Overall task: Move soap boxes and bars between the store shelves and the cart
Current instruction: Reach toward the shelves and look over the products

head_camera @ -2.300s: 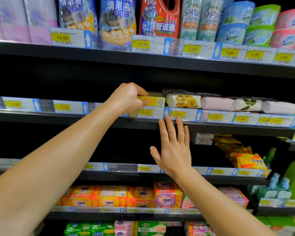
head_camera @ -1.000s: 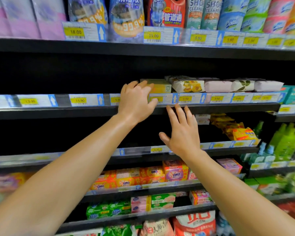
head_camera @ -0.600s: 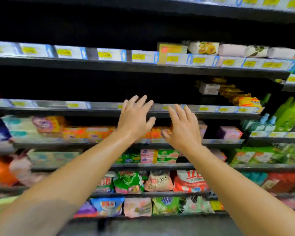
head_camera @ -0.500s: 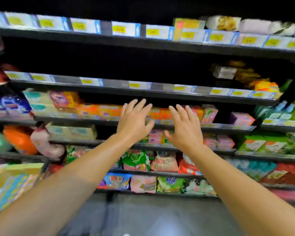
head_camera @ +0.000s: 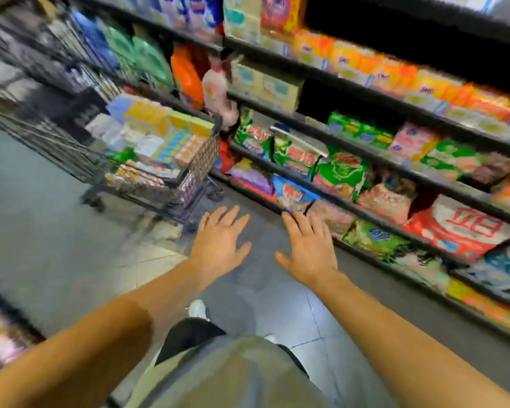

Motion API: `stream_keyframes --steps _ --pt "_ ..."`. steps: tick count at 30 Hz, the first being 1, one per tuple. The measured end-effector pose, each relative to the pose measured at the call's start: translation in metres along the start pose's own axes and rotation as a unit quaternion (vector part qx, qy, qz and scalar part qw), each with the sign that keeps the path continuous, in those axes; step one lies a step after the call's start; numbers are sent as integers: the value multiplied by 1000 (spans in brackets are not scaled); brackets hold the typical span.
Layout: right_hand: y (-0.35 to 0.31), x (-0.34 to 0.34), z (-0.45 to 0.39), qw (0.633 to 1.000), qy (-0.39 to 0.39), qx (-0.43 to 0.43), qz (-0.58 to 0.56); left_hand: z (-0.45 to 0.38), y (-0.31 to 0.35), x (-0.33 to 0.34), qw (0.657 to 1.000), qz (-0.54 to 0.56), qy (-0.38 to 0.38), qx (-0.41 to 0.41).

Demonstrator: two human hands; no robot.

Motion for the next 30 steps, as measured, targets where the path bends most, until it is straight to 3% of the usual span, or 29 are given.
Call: stream_keyframes --steps 7,16,22,30 --pt "-132 28 -27 996 -49 -76 -3 57 -127 4 998 32 22 -56" --pt "-276 29 -96 995 -66 -64 -27 59 -272 -28 997 41 17 -71" --pt "-318 25 -157 994 -87 -61 -12 27 -342 -50 995 58 16 -79" --pt "-326 31 -274 995 -87 -50 -18 -75 -398 -56 996 46 4 -71"
Point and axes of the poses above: each hand's wrist, its own z-axis away from the middle knuckle, its own x-axis out of the palm, y = z × x, the point moved 2 cm from there along -z, towards the middle knuckle, and after that the axes turned 1 degree about -y, right-handed, at the moved point
